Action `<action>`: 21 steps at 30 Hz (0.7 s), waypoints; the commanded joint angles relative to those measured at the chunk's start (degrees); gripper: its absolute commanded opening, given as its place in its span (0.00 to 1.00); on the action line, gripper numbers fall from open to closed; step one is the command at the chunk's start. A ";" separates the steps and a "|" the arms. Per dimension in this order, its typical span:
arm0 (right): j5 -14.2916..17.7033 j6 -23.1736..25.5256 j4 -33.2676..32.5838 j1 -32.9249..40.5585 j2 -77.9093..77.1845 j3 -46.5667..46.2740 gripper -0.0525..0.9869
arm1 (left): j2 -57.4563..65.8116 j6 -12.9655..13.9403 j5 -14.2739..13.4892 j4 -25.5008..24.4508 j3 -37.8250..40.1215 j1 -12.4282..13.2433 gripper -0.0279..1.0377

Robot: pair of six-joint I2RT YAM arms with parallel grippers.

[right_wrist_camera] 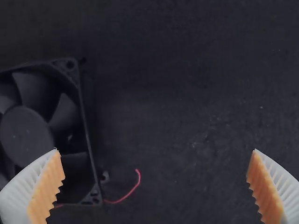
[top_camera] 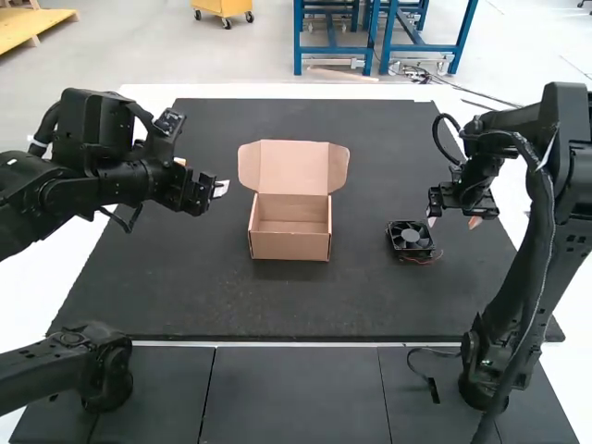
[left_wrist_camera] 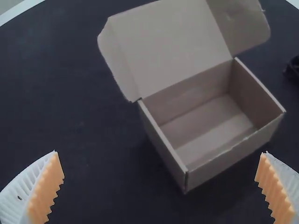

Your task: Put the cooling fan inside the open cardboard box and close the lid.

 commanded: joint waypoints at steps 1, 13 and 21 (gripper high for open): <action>-1.31 -0.64 -0.58 -0.41 1.37 1.76 0.91 | 0.04 0.85 -0.42 0.63 2.06 -0.10 0.94; -1.31 -0.29 -0.41 -0.06 4.89 2.64 0.91 | 0.57 0.85 -0.60 1.07 2.76 0.08 0.94; -1.31 -0.29 -0.41 0.03 6.64 2.64 0.91 | 1.36 1.03 -0.77 1.42 4.08 0.34 0.94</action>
